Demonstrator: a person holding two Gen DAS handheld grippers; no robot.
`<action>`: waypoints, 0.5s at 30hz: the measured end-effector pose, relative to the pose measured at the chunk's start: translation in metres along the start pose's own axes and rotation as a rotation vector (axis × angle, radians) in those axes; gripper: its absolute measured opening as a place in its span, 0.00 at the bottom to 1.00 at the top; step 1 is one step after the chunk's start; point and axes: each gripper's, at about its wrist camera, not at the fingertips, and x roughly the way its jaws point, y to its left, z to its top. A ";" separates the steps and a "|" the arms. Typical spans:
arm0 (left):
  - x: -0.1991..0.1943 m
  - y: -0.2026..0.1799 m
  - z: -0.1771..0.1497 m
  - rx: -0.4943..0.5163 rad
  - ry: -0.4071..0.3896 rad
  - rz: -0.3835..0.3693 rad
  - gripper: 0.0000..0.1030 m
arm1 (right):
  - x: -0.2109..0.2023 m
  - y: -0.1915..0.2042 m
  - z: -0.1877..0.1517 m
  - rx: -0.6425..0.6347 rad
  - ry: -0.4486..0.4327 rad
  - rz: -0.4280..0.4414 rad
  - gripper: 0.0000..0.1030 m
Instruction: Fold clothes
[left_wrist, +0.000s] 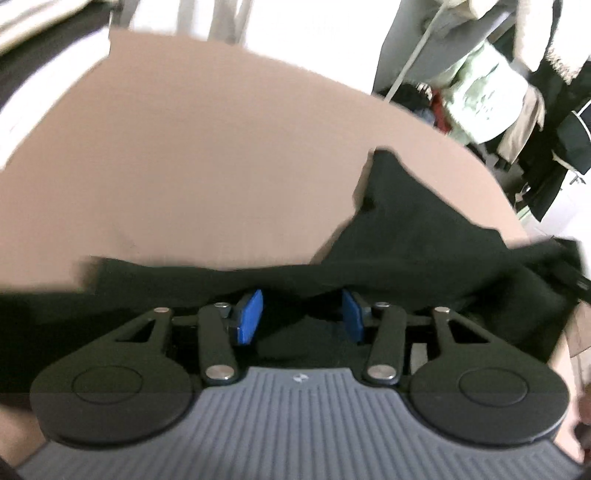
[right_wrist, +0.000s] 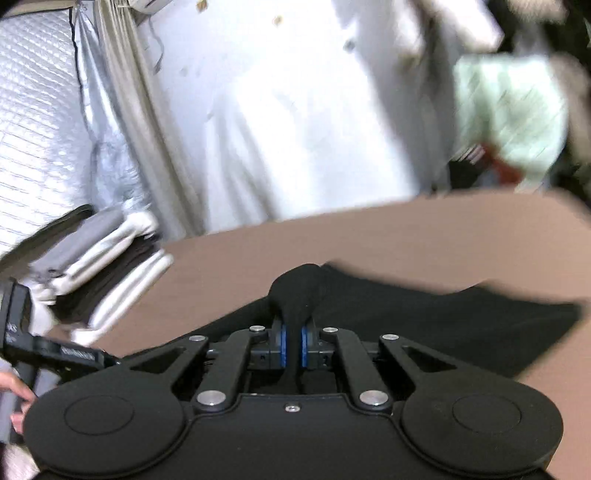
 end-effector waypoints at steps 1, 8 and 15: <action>-0.002 -0.002 0.000 0.005 -0.015 -0.004 0.47 | -0.017 -0.003 0.001 -0.031 -0.012 -0.064 0.09; 0.005 -0.032 -0.005 0.105 0.036 -0.059 0.56 | -0.066 -0.056 -0.025 0.015 0.199 -0.344 0.08; 0.037 -0.043 0.007 -0.057 0.156 -0.227 0.70 | -0.089 -0.067 -0.061 0.032 0.403 -0.069 0.26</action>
